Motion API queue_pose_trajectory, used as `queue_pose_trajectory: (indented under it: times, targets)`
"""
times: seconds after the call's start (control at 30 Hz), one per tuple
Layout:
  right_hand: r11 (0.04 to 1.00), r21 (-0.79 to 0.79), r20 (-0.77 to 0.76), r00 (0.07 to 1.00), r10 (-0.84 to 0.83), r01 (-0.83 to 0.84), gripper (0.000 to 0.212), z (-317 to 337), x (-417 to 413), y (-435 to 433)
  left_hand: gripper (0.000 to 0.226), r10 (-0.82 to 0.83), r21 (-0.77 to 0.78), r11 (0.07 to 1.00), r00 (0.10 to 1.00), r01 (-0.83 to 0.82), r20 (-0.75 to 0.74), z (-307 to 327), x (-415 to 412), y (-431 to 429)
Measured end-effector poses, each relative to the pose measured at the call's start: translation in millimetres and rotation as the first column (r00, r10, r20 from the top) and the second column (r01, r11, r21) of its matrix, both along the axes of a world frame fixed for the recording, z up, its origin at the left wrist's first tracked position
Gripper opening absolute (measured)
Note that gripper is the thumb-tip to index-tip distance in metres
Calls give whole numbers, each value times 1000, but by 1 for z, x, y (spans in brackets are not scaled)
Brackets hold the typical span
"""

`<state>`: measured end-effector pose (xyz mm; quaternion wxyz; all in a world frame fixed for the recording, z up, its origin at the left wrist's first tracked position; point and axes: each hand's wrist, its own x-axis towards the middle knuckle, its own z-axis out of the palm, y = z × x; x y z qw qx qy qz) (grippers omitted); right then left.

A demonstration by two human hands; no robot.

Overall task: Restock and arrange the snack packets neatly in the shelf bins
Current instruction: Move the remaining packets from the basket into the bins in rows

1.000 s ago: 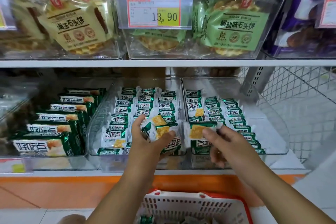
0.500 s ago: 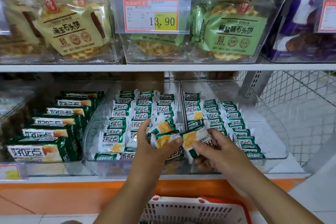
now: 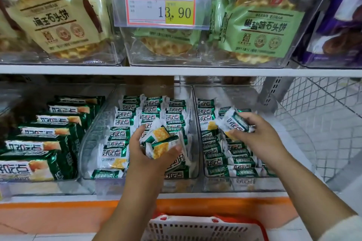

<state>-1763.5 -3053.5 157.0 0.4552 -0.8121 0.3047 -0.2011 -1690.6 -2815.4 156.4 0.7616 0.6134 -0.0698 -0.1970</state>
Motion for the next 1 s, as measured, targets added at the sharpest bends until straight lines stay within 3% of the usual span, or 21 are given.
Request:
queue_pose_trajectory:
  times: [0.1, 0.2, 0.3, 0.43, 0.57, 0.67, 0.83, 0.93, 1.0]
  targets:
    - [971, -201, -145, 984, 99, -127, 46, -11, 23, -5, 100, -13, 23, 1000, 1000, 13, -18, -1, 2, 2]
    - [930, -311, -190, 971, 143, -198, 36, -23, 44, 0, 98, -6, 64, 998, 1000, 7, -10, -1, 5, 1]
    - [928, -294, -212, 962, 170, -229, 38, -29, 56, 5, 100, -4, 68, 998, 1000, 4, 0, -3, 9, 3]
    - [939, -292, -151, 978, 142, -181, 73, -32, 61, 3, 106, 25, 64, 998, 1000, -25, 13, -9, 15, 4]
    - [909, -325, -267, 947, 178, -262, 56, -44, 65, -1, 104, -5, 43, 999, 1000, 4, 4, -11, 15, 2]
    - [921, -286, -309, 935, 173, -265, 58, -47, 63, 1, 102, -12, 73, 997, 1000, 10, 20, -12, 13, 0]
    - [970, -210, -197, 977, 79, -121, 84, -28, 48, 10, 93, -2, 47, 999, 1000, 2, 8, -10, 11, -3]
    - [936, -342, -124, 991, 40, -81, 66, -12, 32, 26, 103, -22, 25, 999, 1000, 23, -12, -2, 8, -4]
    - [951, -295, -27, 996, 83, -87, 46, 3, 15, 43, 101, -47, 21, 999, 999, 47, -11, 6, 1, -4]
